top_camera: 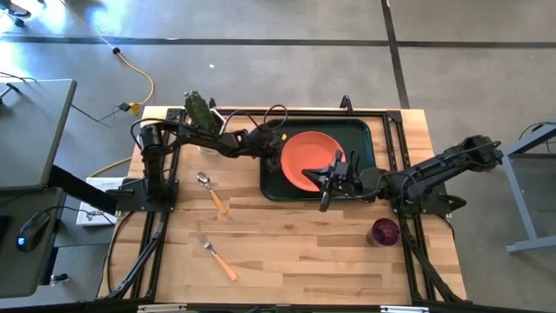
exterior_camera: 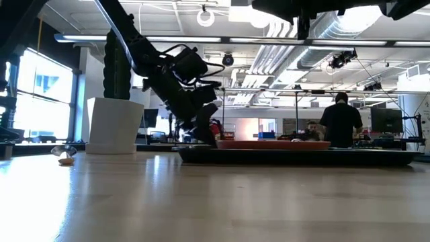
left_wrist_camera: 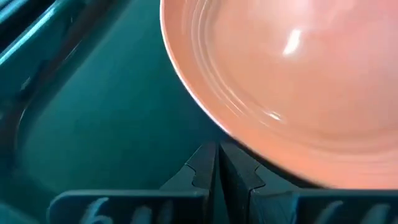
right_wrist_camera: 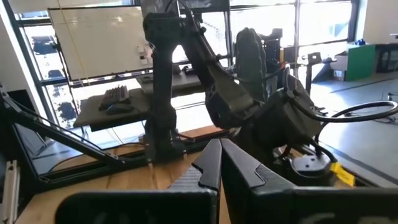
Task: Pick and place plate/cup/fork/spoon on tray
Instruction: Put the orange plate on the black tray, then put the purple cup on the black tray to the top left of the orange plate
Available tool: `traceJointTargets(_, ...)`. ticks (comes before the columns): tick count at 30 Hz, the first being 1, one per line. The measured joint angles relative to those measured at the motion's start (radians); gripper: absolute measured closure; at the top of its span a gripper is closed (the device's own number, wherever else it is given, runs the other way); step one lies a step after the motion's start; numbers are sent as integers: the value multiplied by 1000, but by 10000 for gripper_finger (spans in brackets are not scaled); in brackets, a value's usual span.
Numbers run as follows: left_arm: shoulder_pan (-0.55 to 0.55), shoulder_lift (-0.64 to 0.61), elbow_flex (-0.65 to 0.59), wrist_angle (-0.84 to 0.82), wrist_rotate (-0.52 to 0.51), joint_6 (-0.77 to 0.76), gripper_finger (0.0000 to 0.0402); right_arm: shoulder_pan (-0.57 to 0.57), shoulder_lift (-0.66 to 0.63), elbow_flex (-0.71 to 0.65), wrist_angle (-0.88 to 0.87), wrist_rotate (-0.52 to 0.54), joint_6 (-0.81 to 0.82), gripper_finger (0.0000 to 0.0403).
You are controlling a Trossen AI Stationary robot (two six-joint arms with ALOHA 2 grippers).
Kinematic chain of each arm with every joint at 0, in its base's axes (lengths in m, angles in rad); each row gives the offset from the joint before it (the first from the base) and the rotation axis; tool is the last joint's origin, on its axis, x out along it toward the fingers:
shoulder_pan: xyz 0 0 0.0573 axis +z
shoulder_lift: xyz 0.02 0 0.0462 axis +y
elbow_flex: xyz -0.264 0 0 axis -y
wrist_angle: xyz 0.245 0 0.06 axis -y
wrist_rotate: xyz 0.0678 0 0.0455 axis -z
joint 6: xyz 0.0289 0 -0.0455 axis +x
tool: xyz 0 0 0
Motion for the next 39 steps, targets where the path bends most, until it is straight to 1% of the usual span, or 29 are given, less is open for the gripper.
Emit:
traceJointTargets(3, 0, 16, 0, 62, 3, -2, 390, 0, 0, 2, 4, 1, -13, 402)
traceJointTargets(10, 1, 7, 0, 123, -2, -2, 390, -6, 0, 2, -26, 60, -19, 402)
traceJointTargets(12, 1, -18, 6, 91, -1, -7, 389, -10, 0, 2, -46, 106, -6, 402)
traceJointTargets(15, 1, -99, 1, -40, -1, -5, 385, -12, -26, 2, -127, 144, 51, 402)
traceJointTargets(17, 1, -167, -25, -74, -16, -2, 383, -12, -58, 4, -212, 149, 82, 402)
traceJointTargets(19, -1, -245, -66, -60, -19, -2, 382, -13, -101, 22, -351, 154, 128, 398)
traceJointTargets(24, -45, -437, -212, 70, -17, -23, 382, -9, -174, 129, -696, 158, 260, 370)
traceJointTargets(27, -104, -511, -305, 191, -16, -40, 382, 1, -184, 184, -829, 158, 315, 349)
traceJointTargets(29, -152, -539, -349, 254, -17, -45, 382, 6, -184, 214, -880, 164, 335, 338)
traceJointTargets(32, -229, -558, -380, 279, -15, -45, 382, 7, -182, 261, -980, 164, 364, 329)
traceJointTargets(35, -302, -562, -383, 256, -14, -45, 382, 7, -182, 336, -1178, 161, 460, 326)
traceJointTargets(39, -385, -562, -383, 252, -26, -23, 382, 20, -182, 448, -1458, 133, 635, 326)
